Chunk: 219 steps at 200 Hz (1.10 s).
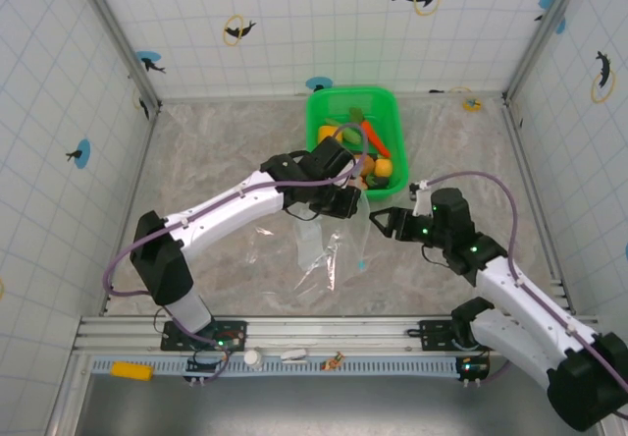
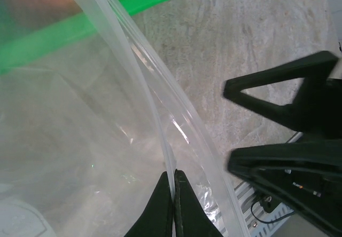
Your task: Place the food in the zip-top bag and seal the zipper
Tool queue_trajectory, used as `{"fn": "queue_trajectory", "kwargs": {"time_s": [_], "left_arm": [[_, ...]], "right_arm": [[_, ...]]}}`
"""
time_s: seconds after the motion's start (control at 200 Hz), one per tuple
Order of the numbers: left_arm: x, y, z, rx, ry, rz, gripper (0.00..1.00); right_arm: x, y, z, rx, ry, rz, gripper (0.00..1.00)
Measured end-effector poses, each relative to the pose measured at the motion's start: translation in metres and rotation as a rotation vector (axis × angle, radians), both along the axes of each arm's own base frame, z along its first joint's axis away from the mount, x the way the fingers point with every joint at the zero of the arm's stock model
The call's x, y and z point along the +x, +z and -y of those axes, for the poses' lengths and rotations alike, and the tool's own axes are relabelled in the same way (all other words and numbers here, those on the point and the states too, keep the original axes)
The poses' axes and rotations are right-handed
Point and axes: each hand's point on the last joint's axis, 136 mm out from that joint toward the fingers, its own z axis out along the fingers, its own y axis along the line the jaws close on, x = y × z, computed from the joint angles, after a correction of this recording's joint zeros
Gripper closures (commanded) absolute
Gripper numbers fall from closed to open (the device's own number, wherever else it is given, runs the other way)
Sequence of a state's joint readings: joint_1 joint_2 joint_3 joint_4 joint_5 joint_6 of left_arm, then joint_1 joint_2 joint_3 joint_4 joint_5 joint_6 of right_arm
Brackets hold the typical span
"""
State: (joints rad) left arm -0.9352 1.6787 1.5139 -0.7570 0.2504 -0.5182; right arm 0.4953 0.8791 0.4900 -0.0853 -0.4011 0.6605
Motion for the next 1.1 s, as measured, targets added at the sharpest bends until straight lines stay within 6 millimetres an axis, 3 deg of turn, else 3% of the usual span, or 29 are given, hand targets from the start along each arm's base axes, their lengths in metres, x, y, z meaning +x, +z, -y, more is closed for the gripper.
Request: {"fn": "queue_trajectory", "kwargs": {"time_s": [0.185, 0.355, 0.455, 0.505, 0.591, 0.721, 0.871, 1.096], "left_arm": [[-0.013, 0.0, 0.001, 0.026, -0.052, 0.007, 1.0], [-0.027, 0.006, 0.006, 0.047, -0.11, 0.036, 1.0], [-0.034, 0.005, 0.006, 0.074, -0.127, 0.049, 1.0], [-0.036, 0.001, 0.002, 0.1, -0.123, 0.05, 1.0], [-0.034, -0.006, -0.005, 0.134, -0.079, 0.051, 0.91], [-0.035, -0.026, -0.021, 0.19, 0.016, 0.006, 0.77], [-0.033, -0.037, -0.025, 0.196, 0.116, -0.03, 0.77], [-0.027, -0.024, -0.028, 0.123, 0.204, -0.001, 0.76]], "right_arm": [[-0.004, -0.004, -0.017, 0.067, 0.074, -0.066, 0.42], [-0.004, -0.014, -0.022, 0.065, 0.091, -0.111, 0.87], [-0.002, -0.025, -0.023, 0.046, 0.087, -0.158, 1.0], [-0.002, -0.028, -0.022, 0.037, 0.082, -0.173, 1.0], [0.0, -0.028, -0.02, 0.029, 0.064, -0.166, 1.0], [0.004, -0.012, -0.018, 0.052, 0.026, -0.116, 1.0], [0.007, -0.002, -0.02, 0.059, -0.017, -0.077, 1.0], [0.003, -0.003, -0.028, 0.04, -0.023, -0.063, 1.0]]}}
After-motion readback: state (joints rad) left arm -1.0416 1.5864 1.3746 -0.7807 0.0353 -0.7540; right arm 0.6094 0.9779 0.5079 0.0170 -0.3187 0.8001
